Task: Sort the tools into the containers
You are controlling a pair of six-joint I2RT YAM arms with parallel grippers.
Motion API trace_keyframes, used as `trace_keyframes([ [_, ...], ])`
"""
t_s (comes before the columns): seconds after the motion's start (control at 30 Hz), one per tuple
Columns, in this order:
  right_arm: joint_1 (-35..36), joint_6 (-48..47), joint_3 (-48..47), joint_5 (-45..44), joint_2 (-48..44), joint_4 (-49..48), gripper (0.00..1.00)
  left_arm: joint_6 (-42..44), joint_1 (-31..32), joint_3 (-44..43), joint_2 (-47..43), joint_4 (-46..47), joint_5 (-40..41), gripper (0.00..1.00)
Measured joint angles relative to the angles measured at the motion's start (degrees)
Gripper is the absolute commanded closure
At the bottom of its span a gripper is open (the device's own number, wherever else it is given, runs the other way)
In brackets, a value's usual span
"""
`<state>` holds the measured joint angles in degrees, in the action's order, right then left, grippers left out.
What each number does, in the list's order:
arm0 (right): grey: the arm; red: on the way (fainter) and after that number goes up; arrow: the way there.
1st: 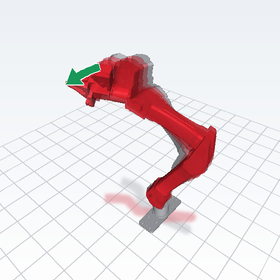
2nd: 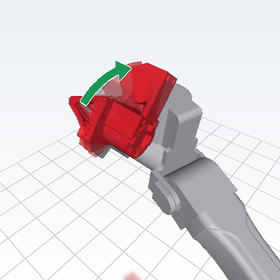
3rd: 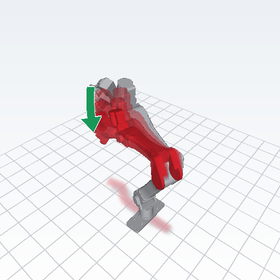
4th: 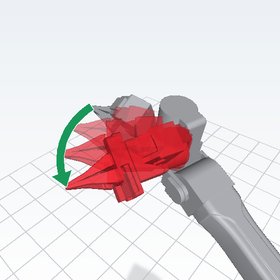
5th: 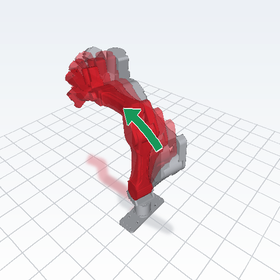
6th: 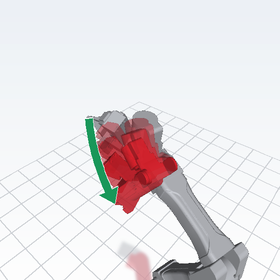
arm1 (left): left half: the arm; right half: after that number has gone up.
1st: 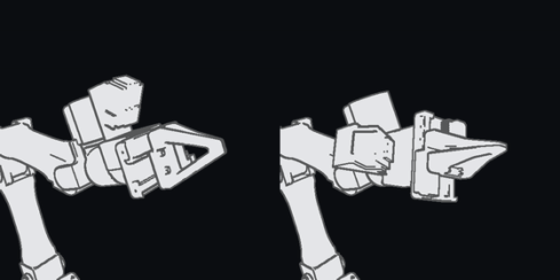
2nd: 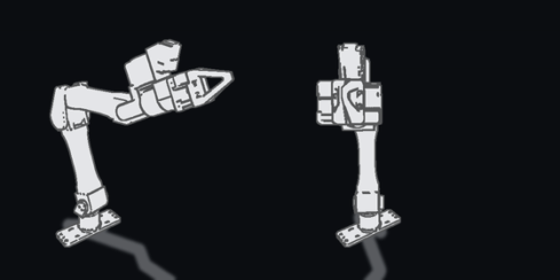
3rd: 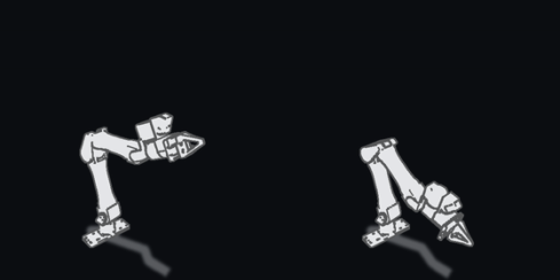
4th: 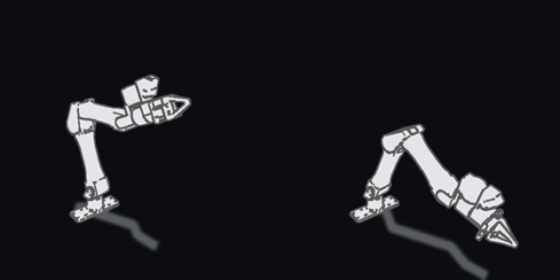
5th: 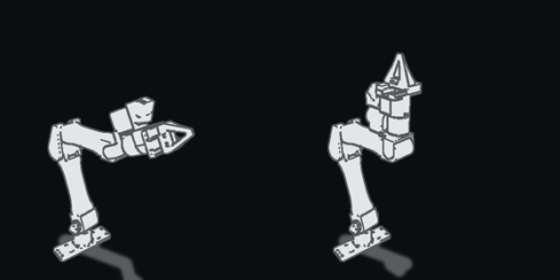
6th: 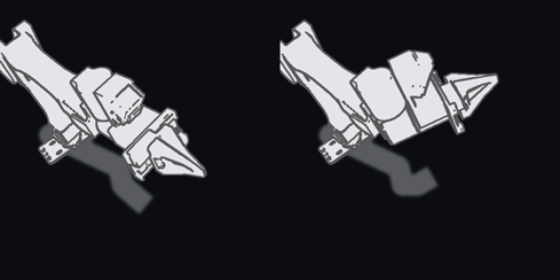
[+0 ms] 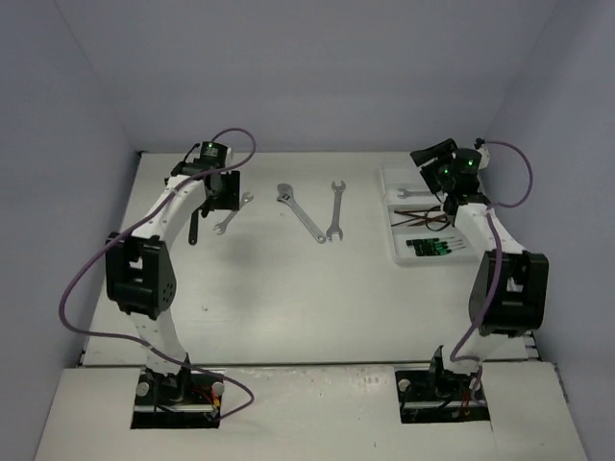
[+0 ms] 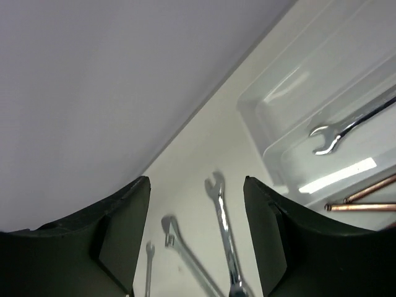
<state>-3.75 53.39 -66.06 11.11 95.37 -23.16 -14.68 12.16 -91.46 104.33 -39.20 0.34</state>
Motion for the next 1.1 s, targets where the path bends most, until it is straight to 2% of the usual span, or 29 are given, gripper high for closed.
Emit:
trace_keyframes([
  [0.17, 1.44, -6.07, 10.27, 6.86, -11.1, 0.16, 0.41, 8.06, -2.68, -15.27, 17.22, -3.47, -1.88, 0.53],
  [0.37, 2.63, -9.53, 18.76, 11.59, -15.78, 3.12, 0.41, 13.77, -5.11, -24.89, 29.87, -7.97, -7.56, 0.53],
  [0.53, 2.71, -10.48, 22.1, 12.87, -18.44, 4.77, 0.41, 16.09, -6.59, -28.23, 30.95, -9.53, -10.55, 0.53],
  [0.93, 2.73, -11.06, 22.47, 13.46, -20.26, 5.66, 0.41, 17.67, -5.13, -28.53, 32.61, -9.9, -10.21, 0.54],
  [1.03, 2.95, -11.05, 22.47, 13.53, -20.3, 5.87, 0.41, 17.62, -4.63, -28.39, 32.61, -9.85, -9.48, 0.64],
  [1.1, 3.1, -11.04, 22.47, 13.59, -20.41, 5.96, 0.41, 17.41, -4.33, -28.31, 32.61, -9.85, -9.56, 0.77],
])
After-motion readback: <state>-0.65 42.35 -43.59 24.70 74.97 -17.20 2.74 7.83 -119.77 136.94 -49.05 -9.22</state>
